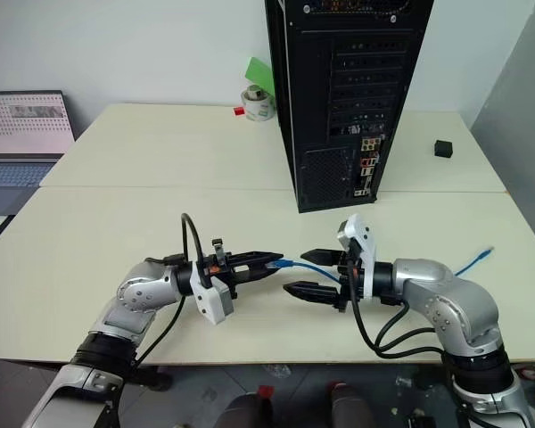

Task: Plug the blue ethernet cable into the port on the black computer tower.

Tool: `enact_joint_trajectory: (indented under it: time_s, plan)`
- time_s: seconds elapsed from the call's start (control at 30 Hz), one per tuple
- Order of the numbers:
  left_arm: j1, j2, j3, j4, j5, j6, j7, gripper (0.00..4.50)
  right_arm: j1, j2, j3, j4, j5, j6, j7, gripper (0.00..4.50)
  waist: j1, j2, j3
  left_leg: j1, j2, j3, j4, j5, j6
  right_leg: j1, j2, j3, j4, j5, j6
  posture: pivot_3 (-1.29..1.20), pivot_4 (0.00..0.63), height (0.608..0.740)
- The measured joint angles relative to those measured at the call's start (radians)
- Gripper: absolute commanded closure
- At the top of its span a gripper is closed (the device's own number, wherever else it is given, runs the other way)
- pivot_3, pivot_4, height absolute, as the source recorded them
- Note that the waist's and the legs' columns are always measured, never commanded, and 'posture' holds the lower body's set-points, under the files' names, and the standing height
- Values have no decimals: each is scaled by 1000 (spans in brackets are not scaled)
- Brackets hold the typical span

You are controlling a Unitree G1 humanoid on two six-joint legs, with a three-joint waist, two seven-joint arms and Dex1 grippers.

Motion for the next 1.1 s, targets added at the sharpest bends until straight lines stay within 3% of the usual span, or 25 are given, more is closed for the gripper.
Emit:
enact_joint_trajectory:
  time_s: [0.23, 0.33, 0.73, 0.9, 1.1]
  plan:
    - [-7, 7, 3, 27, 93, -91, 123, 4184, -16, 49, 1, 8, 45, 23, -51, 189, 0, 0, 0, 0, 0, 0, 0, 0, 0, 0, 0, -1, 0, 0, 0, 0, 150, 740]
    - [-8, 12, 3, 31, 113, -99, 160, 4184, -18, 53, 4, 17, 50, 23, -61, 587, -1, 0, 0, 0, 0, 0, 0, 0, 0, 0, 0, -1, 0, 0, 0, 0, 150, 740]
    - [-23, 41, -7, 32, 180, -105, 265, 4184, -29, 60, 10, 44, 49, 14, -71, 3351, -2, 0, 0, 0, 0, -1, 0, 0, 0, 0, 0, -1, 0, 0, 0, 0, 150, 740]
    - [-23, 51, -13, 32, 185, -115, 289, 4184, -35, 61, 10, 49, 49, 13, -80, 4298, -2, 0, 0, 0, 0, -1, 0, 0, 0, 0, 0, -1, 1, 0, 0, 0, 150, 740]
    - [-23, 62, -24, 33, 186, -115, 309, 4190, -35, 61, 12, 49, 50, 13, -79, 4495, -2, 0, 0, 0, 0, -1, 0, 0, 0, 0, 0, -1, 0, 0, 0, 0, 150, 740]
